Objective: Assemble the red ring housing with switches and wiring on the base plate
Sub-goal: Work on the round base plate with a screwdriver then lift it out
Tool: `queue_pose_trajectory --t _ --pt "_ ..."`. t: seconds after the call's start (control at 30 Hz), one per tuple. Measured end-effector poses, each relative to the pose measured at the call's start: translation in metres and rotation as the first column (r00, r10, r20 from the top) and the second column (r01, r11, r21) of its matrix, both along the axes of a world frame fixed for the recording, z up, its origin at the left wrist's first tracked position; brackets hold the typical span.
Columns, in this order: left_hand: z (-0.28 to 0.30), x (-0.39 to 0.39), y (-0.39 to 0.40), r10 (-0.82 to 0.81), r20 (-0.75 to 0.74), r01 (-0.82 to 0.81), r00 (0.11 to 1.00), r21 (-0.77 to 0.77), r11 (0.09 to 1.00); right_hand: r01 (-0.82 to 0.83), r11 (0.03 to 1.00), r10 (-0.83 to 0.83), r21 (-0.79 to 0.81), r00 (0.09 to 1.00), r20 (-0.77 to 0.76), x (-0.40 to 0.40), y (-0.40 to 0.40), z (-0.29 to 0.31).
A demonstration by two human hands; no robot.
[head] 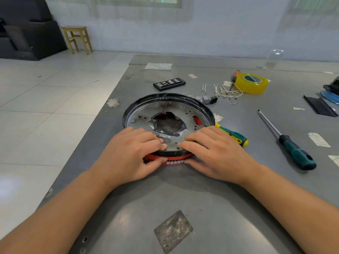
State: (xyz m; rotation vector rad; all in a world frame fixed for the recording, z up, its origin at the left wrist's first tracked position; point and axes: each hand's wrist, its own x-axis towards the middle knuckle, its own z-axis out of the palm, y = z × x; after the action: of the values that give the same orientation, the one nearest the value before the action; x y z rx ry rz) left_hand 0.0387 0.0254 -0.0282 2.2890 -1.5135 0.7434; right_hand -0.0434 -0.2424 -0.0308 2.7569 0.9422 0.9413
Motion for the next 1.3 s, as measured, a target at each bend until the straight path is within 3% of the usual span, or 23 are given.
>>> queue_pose_trajectory --t 0.27,0.6,0.67,0.77,0.87,0.93,1.0,1.1,1.3 --pt "0.003 -0.010 -0.004 0.002 0.036 -0.002 0.999 -0.002 1.000 0.005 0.984 -0.002 0.178 1.000 -0.017 0.000 0.007 -0.001" --pt "0.001 -0.016 -0.009 0.010 0.077 -0.007 0.997 -0.035 0.999 -0.002 0.980 0.011 0.198 0.999 -0.046 -0.002 0.003 0.003" --pt "0.000 -0.017 -0.012 0.028 0.086 -0.025 0.996 -0.041 0.999 -0.002 0.965 0.016 0.262 0.999 -0.050 0.000 -0.001 0.006" --pt "-0.002 -0.017 -0.014 0.047 0.087 -0.042 0.995 -0.057 0.997 0.110 0.807 -0.075 0.580 0.994 -0.084 0.006 -0.013 0.015" --pt "-0.004 -0.018 -0.016 0.064 0.077 -0.058 0.995 -0.072 0.996 0.329 0.489 -0.288 0.808 0.935 -0.206 0.016 -0.042 0.027" --pt "-0.005 -0.018 -0.017 0.071 0.077 -0.065 0.994 -0.078 0.995 0.475 0.292 -0.386 0.830 0.853 -0.352 0.023 -0.070 0.026" --pt "-0.006 -0.017 -0.017 0.079 0.079 -0.072 0.994 -0.081 0.994 0.622 0.175 -0.413 0.763 0.750 -0.517 0.031 -0.096 0.017" --pt "-0.007 -0.016 -0.018 0.081 0.076 -0.075 0.994 -0.077 0.994 0.775 0.098 -0.421 0.624 0.600 -0.680 0.047 -0.120 0.001" --pt "-0.009 -0.010 -0.022 0.072 0.071 -0.065 0.995 -0.105 0.992 0.795 0.096 -0.498 0.598 0.559 -0.663 0.088 -0.143 -0.003"
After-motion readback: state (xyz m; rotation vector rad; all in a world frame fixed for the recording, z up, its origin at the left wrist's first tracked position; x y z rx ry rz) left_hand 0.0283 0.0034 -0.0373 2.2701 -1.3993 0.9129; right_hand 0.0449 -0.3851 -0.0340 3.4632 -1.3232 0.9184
